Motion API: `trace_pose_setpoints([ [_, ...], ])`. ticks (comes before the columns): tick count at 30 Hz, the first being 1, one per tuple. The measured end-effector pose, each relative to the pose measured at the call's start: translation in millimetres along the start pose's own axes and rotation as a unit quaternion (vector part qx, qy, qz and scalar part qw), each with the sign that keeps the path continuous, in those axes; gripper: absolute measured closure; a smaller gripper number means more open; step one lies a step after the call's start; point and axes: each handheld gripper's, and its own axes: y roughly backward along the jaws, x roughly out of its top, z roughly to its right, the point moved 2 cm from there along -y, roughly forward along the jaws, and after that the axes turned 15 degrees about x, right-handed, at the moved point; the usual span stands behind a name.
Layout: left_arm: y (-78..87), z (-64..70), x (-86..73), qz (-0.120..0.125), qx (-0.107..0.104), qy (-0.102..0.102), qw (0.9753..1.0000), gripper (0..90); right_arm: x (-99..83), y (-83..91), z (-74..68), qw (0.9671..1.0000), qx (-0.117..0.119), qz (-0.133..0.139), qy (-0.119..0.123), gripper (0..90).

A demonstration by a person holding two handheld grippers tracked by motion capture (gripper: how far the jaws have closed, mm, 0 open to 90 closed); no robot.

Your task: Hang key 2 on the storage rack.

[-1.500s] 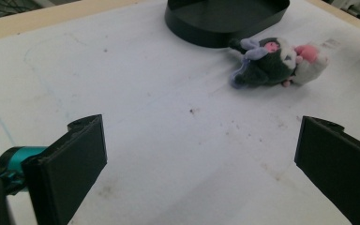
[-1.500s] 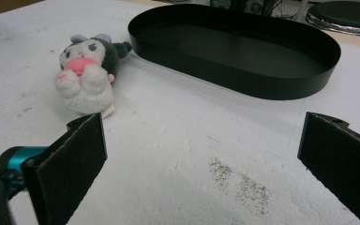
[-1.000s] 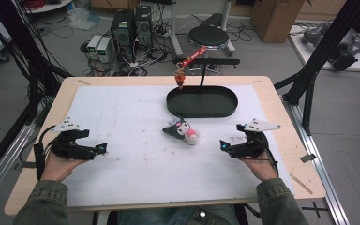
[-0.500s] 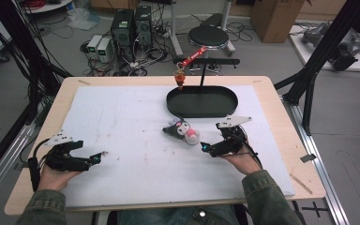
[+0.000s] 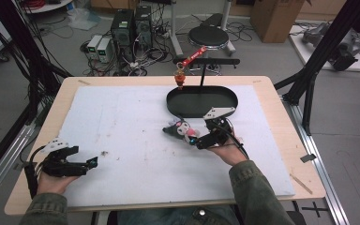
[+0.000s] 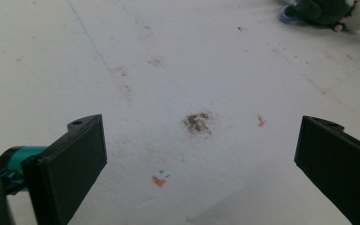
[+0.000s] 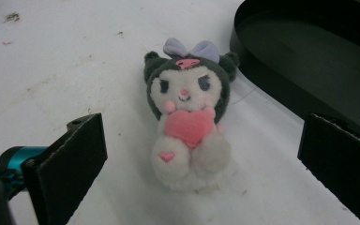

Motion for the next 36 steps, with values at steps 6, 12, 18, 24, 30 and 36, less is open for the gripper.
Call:
trace_pose_setpoints([
  [6, 4.2, -4.7, -9.6, -0.005, 0.002, 0.01, 0.9999, 2.9, 7.9, -19.7, -0.2, 0.9999, 0.005, -0.013, -0.007, 0.4],
  [12, 9.3, -8.9, -12.8, 0.003, 0.007, 0.015, 0.9999, 3.0, 13.6, -43.3, 1.2, 0.9991, -0.001, -0.042, -0.007, 0.4],
  [18, 11.0, -9.0, -11.4, 0.009, 0.01, 0.012, 0.9998, 2.9, 13.4, -61.0, 5.3, 0.9974, -0.01, -0.069, -0.021, 0.5],
  [24, 8.5, -5.3, -9.7, 0.006, 0.007, 0.005, 1.0, 2.9, 9.1, -70.3, 4.7, 0.9937, -0.026, -0.108, -0.016, 30.6],
  [30, 7.8, -5.0, -7.9, 0.01, 0.006, 0.003, 0.9999, 2.9, 12.9, -56.6, 4.6, 0.9954, -0.018, -0.084, -0.042, 42.4],
  [36, 1.7, -4.3, -4.3, 0.002, -0.004, -0.002, 1.0, 2.9, 19.1, -34.2, 5.2, 0.9976, -0.001, -0.045, -0.053, 43.7],
])
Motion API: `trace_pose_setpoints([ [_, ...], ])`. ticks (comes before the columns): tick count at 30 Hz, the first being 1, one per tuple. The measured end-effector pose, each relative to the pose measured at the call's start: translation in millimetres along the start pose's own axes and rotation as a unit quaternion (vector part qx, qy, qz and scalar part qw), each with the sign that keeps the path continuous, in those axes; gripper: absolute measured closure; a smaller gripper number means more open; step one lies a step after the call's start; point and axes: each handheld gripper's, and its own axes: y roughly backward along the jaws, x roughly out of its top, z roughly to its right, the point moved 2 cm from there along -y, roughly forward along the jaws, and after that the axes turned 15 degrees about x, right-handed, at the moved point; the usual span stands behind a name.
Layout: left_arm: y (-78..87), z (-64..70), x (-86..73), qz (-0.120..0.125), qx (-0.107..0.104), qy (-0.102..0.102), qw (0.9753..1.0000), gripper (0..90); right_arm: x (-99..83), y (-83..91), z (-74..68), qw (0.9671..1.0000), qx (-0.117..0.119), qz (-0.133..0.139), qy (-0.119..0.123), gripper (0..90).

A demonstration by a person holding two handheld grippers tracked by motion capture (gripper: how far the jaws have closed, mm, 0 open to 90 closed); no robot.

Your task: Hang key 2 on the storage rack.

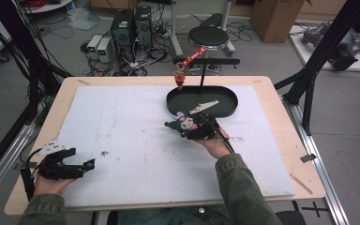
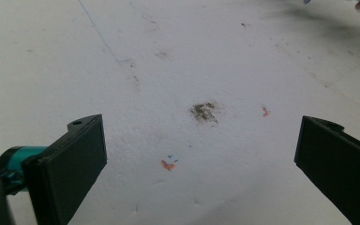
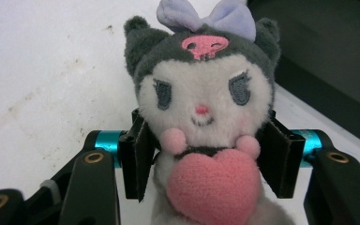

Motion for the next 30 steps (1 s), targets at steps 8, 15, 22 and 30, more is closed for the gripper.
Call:
trace_pose_setpoints([
  [8, -4.0, -0.6, 6.6, 0.006, -0.009, 0.0, 0.9999, 3.0, -0.7, 15.0, 2.2, 0.9998, -0.005, -0.002, -0.018, 43.7],
  [15, -5.6, 0.2, 9.7, 0.011, -0.009, -0.001, 0.9999, 2.9, 0.1, 39.4, 8.6, 0.9992, -0.014, 0.013, -0.034, 43.6],
  [22, -6.4, -0.3, 9.8, 0.007, -0.008, -0.004, 0.9999, 2.9, 3.1, 60.6, 21.8, 0.9981, -0.022, 0.034, -0.047, 43.6],
  [30, -5.6, 1.4, 10.9, 0.006, -0.019, 0.003, 0.9998, 2.9, 23.1, 86.1, 27.4, 0.9972, -0.03, 0.054, -0.041, 43.7],
])
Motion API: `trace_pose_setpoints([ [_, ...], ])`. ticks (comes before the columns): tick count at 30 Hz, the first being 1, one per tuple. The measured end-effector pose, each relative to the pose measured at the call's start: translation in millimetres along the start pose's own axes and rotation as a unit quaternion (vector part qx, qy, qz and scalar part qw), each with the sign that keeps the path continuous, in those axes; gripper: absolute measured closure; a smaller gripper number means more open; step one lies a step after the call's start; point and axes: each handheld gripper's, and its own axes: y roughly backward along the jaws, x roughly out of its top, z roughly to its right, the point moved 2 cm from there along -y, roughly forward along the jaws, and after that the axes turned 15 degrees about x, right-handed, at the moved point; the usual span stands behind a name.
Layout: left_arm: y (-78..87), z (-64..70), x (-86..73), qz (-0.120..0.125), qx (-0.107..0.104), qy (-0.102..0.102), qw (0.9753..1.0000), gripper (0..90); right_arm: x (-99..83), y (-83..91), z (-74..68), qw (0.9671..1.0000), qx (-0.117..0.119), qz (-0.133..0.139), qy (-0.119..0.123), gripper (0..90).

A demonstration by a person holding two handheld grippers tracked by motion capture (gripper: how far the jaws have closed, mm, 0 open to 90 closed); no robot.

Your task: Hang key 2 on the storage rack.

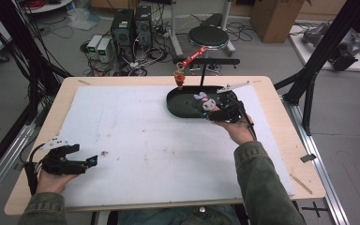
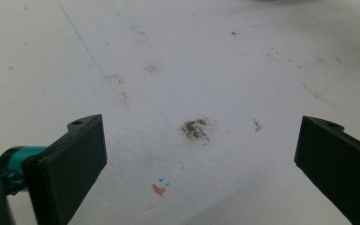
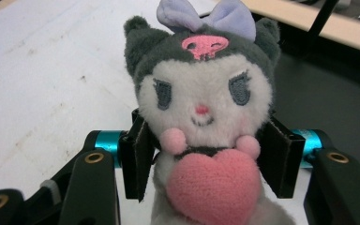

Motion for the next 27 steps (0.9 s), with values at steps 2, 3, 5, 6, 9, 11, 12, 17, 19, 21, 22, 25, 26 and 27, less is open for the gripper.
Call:
trace_pose_setpoints([
  [2, 0.7, -0.7, 0.3, 0.002, 0.001, 0.002, 1.0, 2.9, 7.6, 6.1, 0.0, 1.0, 0.0, 0.004, 0.001, 43.7],
  [3, 1.0, -0.7, 0.4, 0.003, 0.002, 0.002, 1.0, 2.9, 11.1, 8.5, 0.8, 1.0, 0.001, 0.007, 0.004, 43.7],
  [5, 0.9, 0.2, 0.4, 0.003, 0.002, 0.003, 1.0, 2.9, 17.1, 13.0, 2.3, 0.9999, -0.001, 0.013, 0.0, 43.7],
  [6, 0.7, 0.4, 0.2, 0.001, 0.003, 0.0, 1.0, 2.9, 19.6, 14.2, 3.5, 0.9999, 0.0, 0.016, 0.0, 43.7],
  [9, 0.1, 1.4, -0.1, -0.001, 0.001, -0.003, 1.0, 2.9, 26.1, 15.4, 7.6, 0.9999, 0.0, 0.016, -0.002, 43.9],
  [11, 0.4, 1.1, 0.2, 0.0, -0.005, 0.002, 1.0, 2.9, 31.1, 15.8, 10.6, 0.9999, 0.0, 0.012, -0.002, 44.0],
  [12, 0.7, 0.6, 0.5, 0.002, -0.008, 0.005, 1.0, 3.0, 34.0, 16.5, 11.9, 0.9999, -0.001, 0.011, 0.0, 44.0],
  [17, 0.1, -0.8, 0.8, 0.005, -0.006, 0.01, 0.9999, 3.0, 49.0, 22.7, 19.9, 0.9997, 0.001, 0.023, 0.005, 44.2],
  [19, 0.1, -0.8, 0.6, 0.003, -0.005, 0.008, 1.0, 2.9, 56.6, 25.2, 22.7, 0.9996, -0.005, 0.027, 0.005, 44.2],
  [21, 0.5, -1.1, 0.8, 0.005, -0.005, 0.009, 0.9999, 2.9, 63.7, 25.9, 24.8, 0.9995, -0.01, 0.029, 0.01, 44.2],
  [22, 0.6, -1.4, 0.8, 0.005, -0.005, 0.009, 0.9999, 2.9, 66.9, 25.8, 24.9, 0.9995, -0.009, 0.029, 0.009, 44.2],
  [25, 0.4, -1.4, 0.5, 0.003, -0.005, 0.008, 0.9999, 3.0, 76.0, 23.9, 25.3, 0.9994, -0.014, 0.025, 0.018, 44.2],
  [26, 0.4, -1.2, 0.4, 0.002, -0.005, 0.007, 1.0, 2.9, 78.6, 23.7, 25.7, 0.9994, -0.015, 0.026, 0.016, 44.2],
  [27, 0.2, -0.9, 0.4, 0.002, -0.005, 0.007, 1.0, 2.9, 81.0, 23.9, 26.1, 0.9993, -0.015, 0.027, 0.018, 44.2],
])
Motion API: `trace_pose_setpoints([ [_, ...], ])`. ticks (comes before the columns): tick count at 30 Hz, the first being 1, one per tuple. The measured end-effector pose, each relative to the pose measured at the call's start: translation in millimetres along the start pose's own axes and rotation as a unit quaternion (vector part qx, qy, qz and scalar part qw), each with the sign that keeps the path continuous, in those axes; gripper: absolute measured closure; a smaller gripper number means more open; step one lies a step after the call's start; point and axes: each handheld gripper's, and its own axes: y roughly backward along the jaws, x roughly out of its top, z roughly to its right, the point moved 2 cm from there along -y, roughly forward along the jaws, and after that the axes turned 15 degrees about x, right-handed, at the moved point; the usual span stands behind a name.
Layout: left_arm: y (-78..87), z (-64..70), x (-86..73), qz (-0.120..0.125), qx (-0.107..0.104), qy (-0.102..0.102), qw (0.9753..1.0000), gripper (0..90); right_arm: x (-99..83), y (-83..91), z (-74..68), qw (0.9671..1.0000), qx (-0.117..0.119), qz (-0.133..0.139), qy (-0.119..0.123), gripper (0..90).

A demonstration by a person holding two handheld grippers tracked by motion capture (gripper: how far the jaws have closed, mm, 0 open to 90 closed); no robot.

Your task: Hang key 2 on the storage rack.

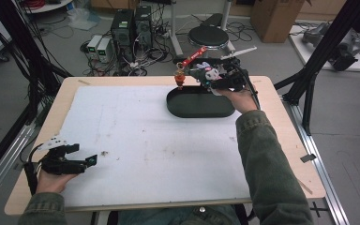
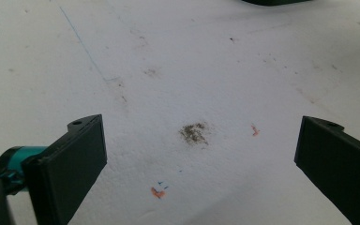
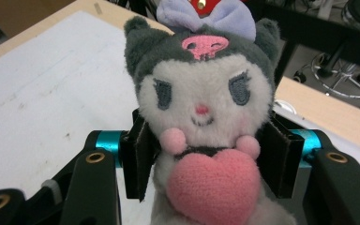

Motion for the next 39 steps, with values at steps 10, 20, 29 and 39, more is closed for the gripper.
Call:
trace_pose_setpoints([
  [10, -1.2, 0.4, 0.5, 0.002, 0.002, 0.003, 1.0, 2.9, 18.3, 1.1, 2.5, 0.9998, -0.012, 0.014, -0.007, 44.2],
  [20, -0.4, -0.8, 0.6, 0.01, 0.007, -0.001, 0.9999, 2.9, 34.9, -13.2, 1.6, 0.9989, -0.045, -0.012, -0.001, 44.0],
  [29, -0.2, -3.1, 0.2, 0.011, 0.013, -0.001, 0.9999, 2.9, 39.5, -20.4, 11.9, 0.9975, -0.067, -0.009, -0.019, 43.7],
  [39, -0.8, -3.1, -0.3, 0.011, 0.013, -0.009, 0.9998, 3.0, 45.9, -29.9, 19.1, 0.9963, -0.078, 0.009, -0.034, 43.6],
])
